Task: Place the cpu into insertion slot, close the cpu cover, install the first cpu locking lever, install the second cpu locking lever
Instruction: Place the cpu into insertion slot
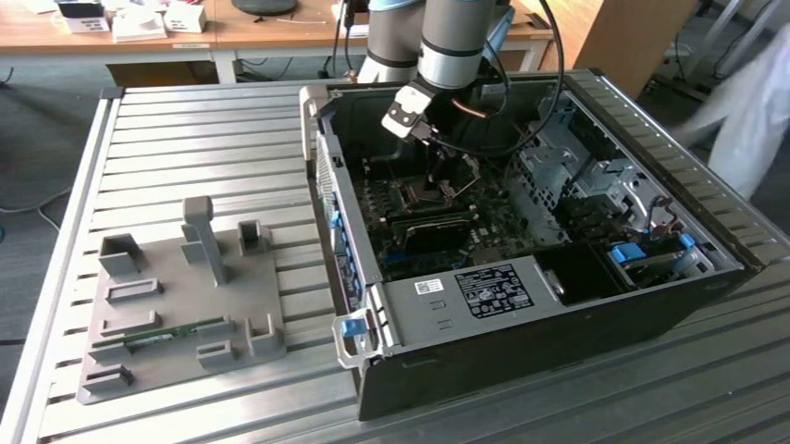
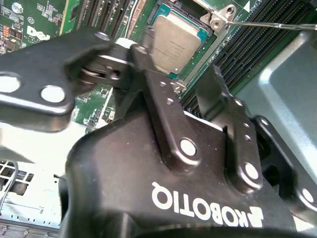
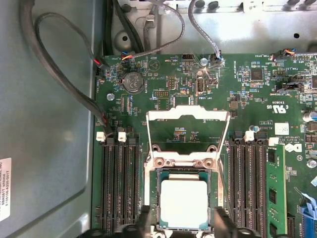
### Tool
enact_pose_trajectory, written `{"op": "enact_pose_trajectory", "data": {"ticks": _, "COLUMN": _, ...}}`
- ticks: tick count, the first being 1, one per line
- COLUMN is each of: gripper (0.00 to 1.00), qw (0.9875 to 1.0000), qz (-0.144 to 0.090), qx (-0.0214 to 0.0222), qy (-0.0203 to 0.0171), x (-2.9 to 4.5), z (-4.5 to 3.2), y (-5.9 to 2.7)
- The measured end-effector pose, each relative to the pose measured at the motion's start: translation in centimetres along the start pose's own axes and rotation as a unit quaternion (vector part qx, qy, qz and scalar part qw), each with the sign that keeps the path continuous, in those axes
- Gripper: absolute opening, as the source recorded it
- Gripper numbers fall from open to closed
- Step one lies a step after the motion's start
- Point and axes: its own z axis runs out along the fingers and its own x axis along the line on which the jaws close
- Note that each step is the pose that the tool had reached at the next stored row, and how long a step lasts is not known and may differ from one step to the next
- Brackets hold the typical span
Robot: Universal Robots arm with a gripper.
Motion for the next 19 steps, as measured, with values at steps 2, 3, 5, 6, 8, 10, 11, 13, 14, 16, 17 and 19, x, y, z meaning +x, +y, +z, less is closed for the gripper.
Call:
{"op": "enact_pose_trajectory", "data": {"ticks": 2, "gripper": 0.59, "qw": 1.0, "qz": 0.0, "qx": 0.0, "qy": 0.0, "x": 0.0, "z": 0.0, "y": 0.0}}
{"op": "enact_pose_trajectory", "data": {"ticks": 3, "gripper": 0.53, "qw": 1.0, "qz": 0.0, "qx": 0.0, "qy": 0.0, "x": 0.0, "z": 0.0, "y": 0.0}}
{"op": "enact_pose_trajectory", "data": {"ticks": 5, "gripper": 0.42, "qw": 1.0, "qz": 0.0, "qx": 0.0, "qy": -0.0001, "x": 0.0, "z": 0.0, "y": 0.0}}
{"op": "enact_pose_trajectory", "data": {"ticks": 6, "gripper": 0.36, "qw": 1.0, "qz": 0.0, "qx": 0.0, "qy": -0.0001, "x": 0.0, "z": 0.0, "y": 0.0}}
{"op": "enact_pose_trajectory", "data": {"ticks": 8, "gripper": 0.3, "qw": 1.0, "qz": 0.0, "qx": 0.0, "qy": -0.0001, "x": 0.0, "z": 0.0, "y": 0.0}}
{"op": "enact_pose_trajectory", "data": {"ticks": 10, "gripper": 0.24, "qw": 1.0, "qz": 0.0, "qx": 0.0, "qy": -0.0002, "x": 0.0, "z": 0.0, "y": 0.0}}
{"op": "enact_pose_trajectory", "data": {"ticks": 11, "gripper": 0.18, "qw": 1.0, "qz": 0.0, "qx": 0.0, "qy": -0.0002, "x": 0.0, "z": 0.0, "y": 0.0}}
{"op": "enact_pose_trajectory", "data": {"ticks": 13, "gripper": 0.13, "qw": 1.0, "qz": 0.0, "qx": 0.0, "qy": -0.0002, "x": 0.0, "z": 0.0, "y": 0.0}}
{"op": "enact_pose_trajectory", "data": {"ticks": 14, "gripper": 0.11, "qw": 1.0, "qz": 0.0, "qx": 0.0, "qy": -0.0002, "x": 0.0, "z": 0.0, "y": 0.0}}
{"op": "enact_pose_trajectory", "data": {"ticks": 16, "gripper": 0.11, "qw": 1.0, "qz": 0.0, "qx": 0.0, "qy": -0.0003, "x": 0.0, "z": 0.0, "y": 0.0}}
{"op": "enact_pose_trajectory", "data": {"ticks": 17, "gripper": 0.11, "qw": 1.0, "qz": 0.0, "qx": 0.0, "qy": -0.0003, "x": 0.0, "z": 0.0, "y": 0.0}}
{"op": "enact_pose_trajectory", "data": {"ticks": 19, "gripper": 0.11, "qw": 1.0, "qz": 0.0, "qx": 0.0, "qy": -0.0003, "x": 0.0, "z": 0.0, "y": 0.0}}
